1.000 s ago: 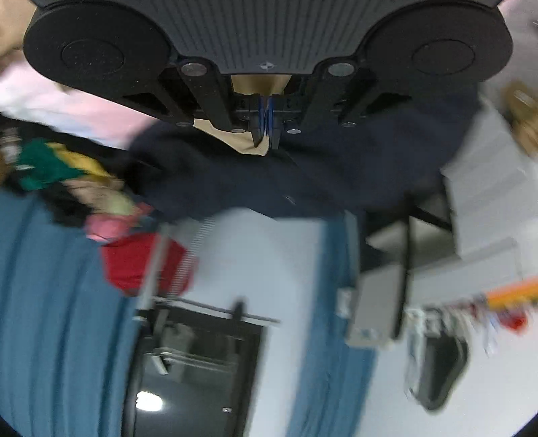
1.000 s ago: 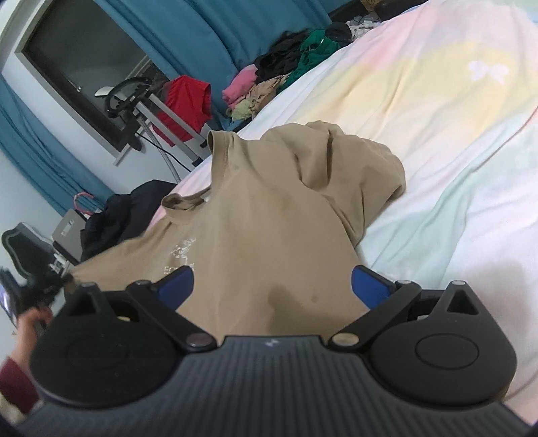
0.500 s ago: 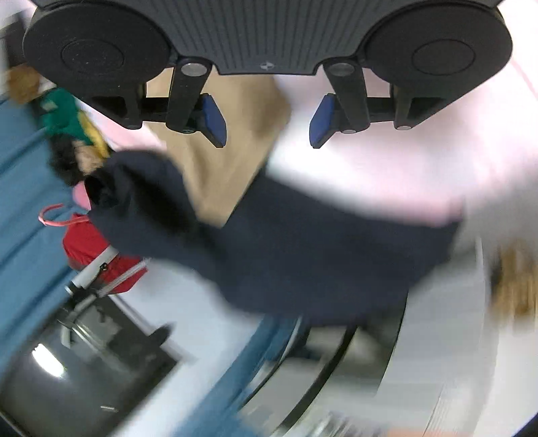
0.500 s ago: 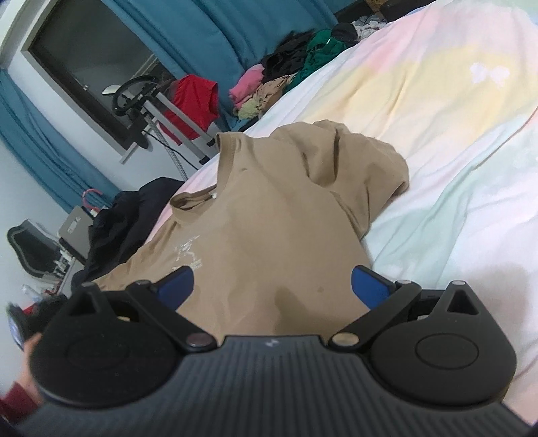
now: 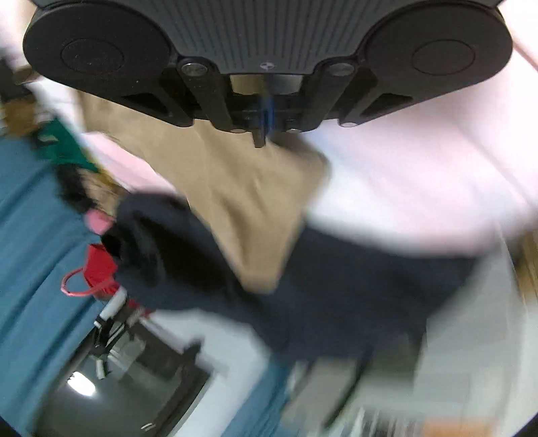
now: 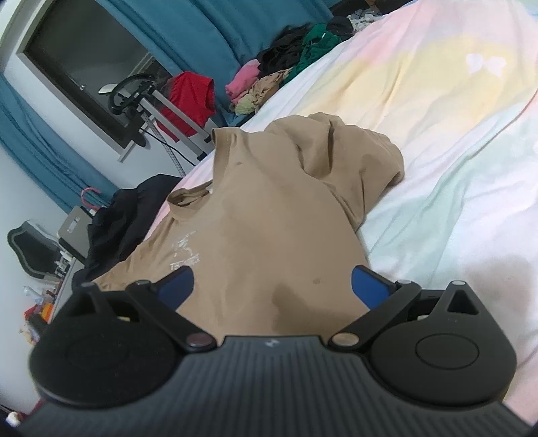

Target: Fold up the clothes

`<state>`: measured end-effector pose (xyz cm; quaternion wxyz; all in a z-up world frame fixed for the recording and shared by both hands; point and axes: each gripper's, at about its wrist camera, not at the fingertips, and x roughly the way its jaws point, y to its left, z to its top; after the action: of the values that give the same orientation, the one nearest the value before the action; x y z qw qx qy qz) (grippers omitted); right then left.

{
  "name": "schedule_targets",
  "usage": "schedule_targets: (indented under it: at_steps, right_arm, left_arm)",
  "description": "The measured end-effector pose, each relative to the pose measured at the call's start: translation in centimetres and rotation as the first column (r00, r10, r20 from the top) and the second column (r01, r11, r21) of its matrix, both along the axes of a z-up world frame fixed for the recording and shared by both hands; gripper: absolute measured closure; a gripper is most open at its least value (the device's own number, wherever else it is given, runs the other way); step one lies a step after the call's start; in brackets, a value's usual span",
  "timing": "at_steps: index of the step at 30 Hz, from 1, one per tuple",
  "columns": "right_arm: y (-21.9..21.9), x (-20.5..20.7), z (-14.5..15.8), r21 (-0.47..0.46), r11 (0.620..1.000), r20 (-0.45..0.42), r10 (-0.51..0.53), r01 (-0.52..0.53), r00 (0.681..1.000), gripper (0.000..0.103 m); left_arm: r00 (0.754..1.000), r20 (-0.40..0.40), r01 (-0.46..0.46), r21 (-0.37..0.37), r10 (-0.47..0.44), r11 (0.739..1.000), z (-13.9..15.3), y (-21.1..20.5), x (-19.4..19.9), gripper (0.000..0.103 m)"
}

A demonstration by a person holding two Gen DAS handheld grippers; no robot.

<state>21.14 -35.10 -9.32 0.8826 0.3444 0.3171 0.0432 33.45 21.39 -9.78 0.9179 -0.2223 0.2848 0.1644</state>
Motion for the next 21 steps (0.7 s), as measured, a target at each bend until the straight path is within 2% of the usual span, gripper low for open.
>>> schedule_targets:
  at_steps: [1,2,3,4,7,9,10,11,12,14,16,17,18,21]
  right_arm:
    - [0.0,0.0,0.0,-0.007,1.000,0.003,-0.006,0.006,1.000,0.001]
    - [-0.1,0.1,0.1,-0.016,1.000,0.007,-0.012,0.013,1.000,0.001]
    - [-0.2,0.1,0.2,-0.028,0.999,0.013,-0.019,0.020,1.000,0.001]
    - [-0.2,0.1,0.3,-0.045,0.999,0.018,-0.026,0.027,1.000,0.001]
    - [-0.3,0.1,0.4,-0.077,0.996,0.029,-0.031,0.034,0.999,0.001]
    - [-0.3,0.1,0.5,-0.085,0.996,0.033,-0.029,0.032,0.999,0.001]
    - [-0.2,0.0,0.6,-0.092,0.995,0.038,-0.028,0.031,0.999,0.001]
    - [-0.1,-0.1,0.7,-0.108,0.994,0.045,-0.027,0.031,0.999,0.001]
    - [0.0,-0.2,0.9,-0.127,0.991,0.052,-0.026,0.033,0.998,0.001]
    - [0.3,-0.4,1.2,-0.162,0.986,0.071,-0.025,0.036,0.997,0.001]
    - [0.6,-0.8,1.6,-0.198,0.979,0.096,-0.022,0.041,0.995,0.001]
    - [0.8,-1.0,1.7,-0.218,0.975,0.108,-0.018,0.042,0.994,0.001]
    - [1.0,-1.3,1.9,-0.237,0.970,0.120,-0.015,0.043,0.993,0.001]
    - [1.1,-2.0,2.4,-0.270,0.961,0.158,-0.010,0.053,0.987,0.002]
  left_arm:
    - [1.000,-0.007,0.003,0.094,-0.002,0.996,0.5,-0.6,0.0,0.101]
    - [0.999,-0.040,0.029,0.159,-0.023,0.987,0.4,-1.0,0.4,0.101]
    - [0.997,-0.067,0.056,0.210,-0.043,0.976,0.4,-1.4,0.6,0.101]
    - [0.995,-0.075,0.076,0.230,-0.061,0.970,0.5,-1.8,0.5,0.100]
    - [0.996,-0.059,0.082,0.200,-0.071,0.976,1.2,-2.3,-1.1,0.087]
    - [0.996,-0.048,0.087,0.184,-0.080,0.979,2.0,-2.7,-2.5,0.068]
    - [0.994,-0.044,0.103,0.185,-0.096,0.977,2.6,-3.0,-3.2,0.062]
    - [0.993,-0.044,0.120,0.188,-0.113,0.975,3.2,-3.5,-4.0,0.050]
    - [0.990,-0.041,0.137,0.191,-0.132,0.972,3.7,-4.1,-4.8,0.046]
    - [0.984,-0.028,0.177,0.195,-0.175,0.965,4.4,-5.8,-6.3,0.043]
    - [0.975,-0.014,0.219,0.194,-0.221,0.956,5.5,-7.1,-8.7,0.031]
    - [0.971,-0.005,0.237,0.189,-0.240,0.953,5.8,-7.8,-10.0,0.018]
    - [0.966,0.004,0.254,0.185,-0.260,0.949,6.0,-8.4,-11.4,0.015]
    - [0.951,0.020,0.301,0.149,-0.307,0.942,5.7,-10.3,-15.2,0.015]
